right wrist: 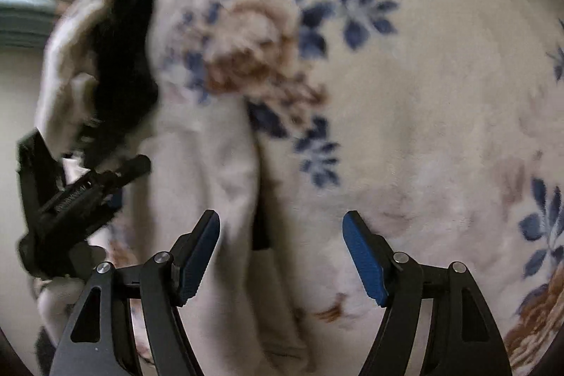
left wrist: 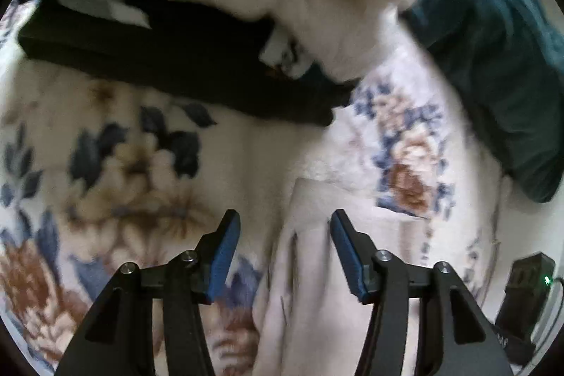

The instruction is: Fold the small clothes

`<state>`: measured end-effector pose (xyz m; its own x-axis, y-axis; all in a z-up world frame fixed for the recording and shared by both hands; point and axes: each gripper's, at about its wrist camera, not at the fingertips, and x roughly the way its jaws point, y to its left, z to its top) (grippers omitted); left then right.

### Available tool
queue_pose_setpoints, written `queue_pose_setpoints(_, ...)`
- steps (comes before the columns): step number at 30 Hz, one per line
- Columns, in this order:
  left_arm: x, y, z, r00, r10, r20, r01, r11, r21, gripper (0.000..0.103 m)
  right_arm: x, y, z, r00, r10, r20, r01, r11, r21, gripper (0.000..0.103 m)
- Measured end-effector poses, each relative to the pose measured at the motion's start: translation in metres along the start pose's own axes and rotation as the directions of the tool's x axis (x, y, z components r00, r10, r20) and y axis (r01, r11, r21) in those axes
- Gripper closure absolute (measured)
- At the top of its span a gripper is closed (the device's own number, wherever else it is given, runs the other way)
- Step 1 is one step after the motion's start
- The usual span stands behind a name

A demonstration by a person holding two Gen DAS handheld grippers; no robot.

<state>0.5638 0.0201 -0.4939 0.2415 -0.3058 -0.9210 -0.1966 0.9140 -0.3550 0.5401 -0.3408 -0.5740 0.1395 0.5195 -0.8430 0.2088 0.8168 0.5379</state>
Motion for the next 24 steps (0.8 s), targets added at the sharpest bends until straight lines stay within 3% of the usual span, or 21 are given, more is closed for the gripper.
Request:
queue_pose_setpoints(5,-0.027,-0.016,-0.031,0.997,-0.071,0.011,0.070,0.992,0.102,0.052,-0.015,0.020,0.002,0.998,0.065,0.022,-0.064,0.996,-0.061,0.030)
queue_pose_setpoints(9,-0.002,-0.030,-0.035,1.000,-0.016,-0.006,0.017,0.983,0.181,0.054,-0.003,0.032,0.011,0.999,0.049,0.022,-0.047,0.995,-0.083,0.043)
queue_pose_setpoints(10,0.002,-0.032,-0.033,1.000,-0.023,-0.004,0.023,0.981,0.191,0.065,0.001,0.033,0.015,0.999,0.038,0.028,-0.035,0.996,-0.086,0.044)
queue_pose_setpoints(11,0.006,-0.035,-0.030,1.000,-0.027,0.004,0.026,0.978,0.207,0.086,0.003,0.035,0.016,0.999,0.032,0.031,-0.029,0.995,-0.092,0.045)
queue_pose_setpoints(14,0.010,-0.041,-0.024,0.999,-0.031,0.033,0.022,0.967,0.253,0.098,0.014,0.041,0.024,1.000,-0.001,0.028,0.005,0.993,-0.122,0.062)
queue_pose_setpoints(15,0.009,-0.044,-0.024,0.998,-0.037,0.046,0.023,0.965,0.262,0.098,0.018,0.043,0.027,1.000,-0.014,0.027,0.017,0.990,-0.138,0.074)
queue_pose_setpoints(16,0.009,-0.047,-0.023,0.998,-0.039,0.044,0.026,0.964,0.266,0.099,0.020,0.045,0.029,0.999,-0.023,0.032,0.028,0.989,-0.148,0.093)
queue_pose_setpoints(17,0.009,-0.047,-0.022,0.998,-0.044,0.048,0.029,0.964,0.265,0.099,0.022,0.047,0.031,0.998,-0.046,0.041,0.052,0.986,-0.159,0.097)
queue_pose_setpoints(21,-0.016,-0.040,-0.018,0.993,-0.063,0.104,0.034,0.966,0.255,0.100,0.010,0.053,0.033,0.994,-0.038,0.106,0.057,0.982,-0.179,0.102)
queue_pose_setpoints(24,-0.021,-0.033,-0.010,0.992,-0.095,0.085,0.073,0.970,0.233,0.097,-0.004,0.058,0.034,0.988,-0.049,0.150,0.078,0.977,-0.197,0.102)
